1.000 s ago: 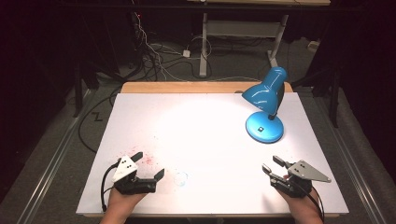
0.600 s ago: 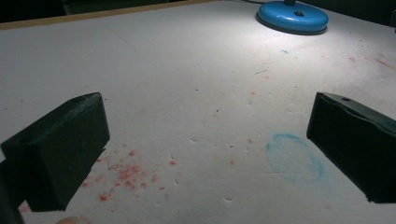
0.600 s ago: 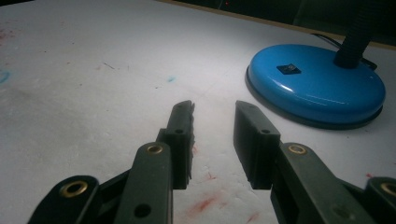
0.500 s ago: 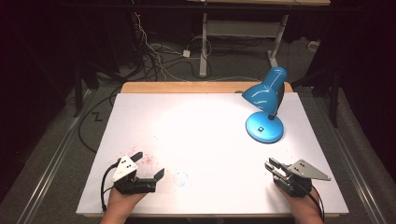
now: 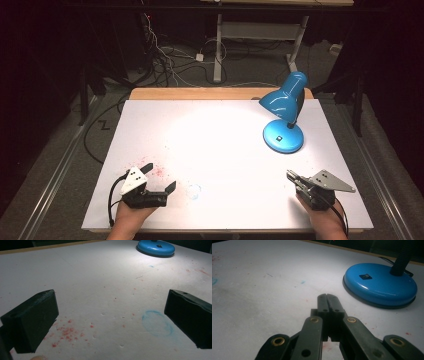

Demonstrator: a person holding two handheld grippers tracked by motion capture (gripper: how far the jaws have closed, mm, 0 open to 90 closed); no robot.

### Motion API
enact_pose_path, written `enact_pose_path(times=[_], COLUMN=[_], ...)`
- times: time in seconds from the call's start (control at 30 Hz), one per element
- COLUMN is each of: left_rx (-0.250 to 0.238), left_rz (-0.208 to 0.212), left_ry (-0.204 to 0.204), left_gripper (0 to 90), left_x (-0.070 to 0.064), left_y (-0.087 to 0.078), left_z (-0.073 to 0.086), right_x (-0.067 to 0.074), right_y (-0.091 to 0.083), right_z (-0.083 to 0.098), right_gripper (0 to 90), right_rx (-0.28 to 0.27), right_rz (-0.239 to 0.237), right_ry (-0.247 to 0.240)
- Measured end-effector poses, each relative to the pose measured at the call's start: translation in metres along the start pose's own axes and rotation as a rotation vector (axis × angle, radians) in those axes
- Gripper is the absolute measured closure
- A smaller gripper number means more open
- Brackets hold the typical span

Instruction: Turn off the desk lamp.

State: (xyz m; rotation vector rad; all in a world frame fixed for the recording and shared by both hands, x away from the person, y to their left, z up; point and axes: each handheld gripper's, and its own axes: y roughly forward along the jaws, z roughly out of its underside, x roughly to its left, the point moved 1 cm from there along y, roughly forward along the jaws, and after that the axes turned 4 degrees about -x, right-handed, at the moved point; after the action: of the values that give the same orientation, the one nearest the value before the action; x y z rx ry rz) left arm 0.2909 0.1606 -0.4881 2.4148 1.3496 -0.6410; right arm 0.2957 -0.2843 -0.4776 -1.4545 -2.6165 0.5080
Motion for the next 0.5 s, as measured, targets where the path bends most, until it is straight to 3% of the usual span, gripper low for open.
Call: enact_pose_path(times=[0.17,0.5], left_rx=[0.002,-0.007], left_rz=[0.005,0.017], left_ry=[-0.008,0.02], left_gripper=[0.0,0.0], left_x=[0.002,0.004], left_y=[0.001,0.003], left_z=[0.001,0.003], right_x=[-0.001,-0.004], right_y=[0.0,0.011], right_z=[-0.002,-0.006], right_gripper=[90.0,90.0], right_rx=[-0.006,-0.01], right_rz=[0.005,0.035], right_ry=[0.0,-0.004])
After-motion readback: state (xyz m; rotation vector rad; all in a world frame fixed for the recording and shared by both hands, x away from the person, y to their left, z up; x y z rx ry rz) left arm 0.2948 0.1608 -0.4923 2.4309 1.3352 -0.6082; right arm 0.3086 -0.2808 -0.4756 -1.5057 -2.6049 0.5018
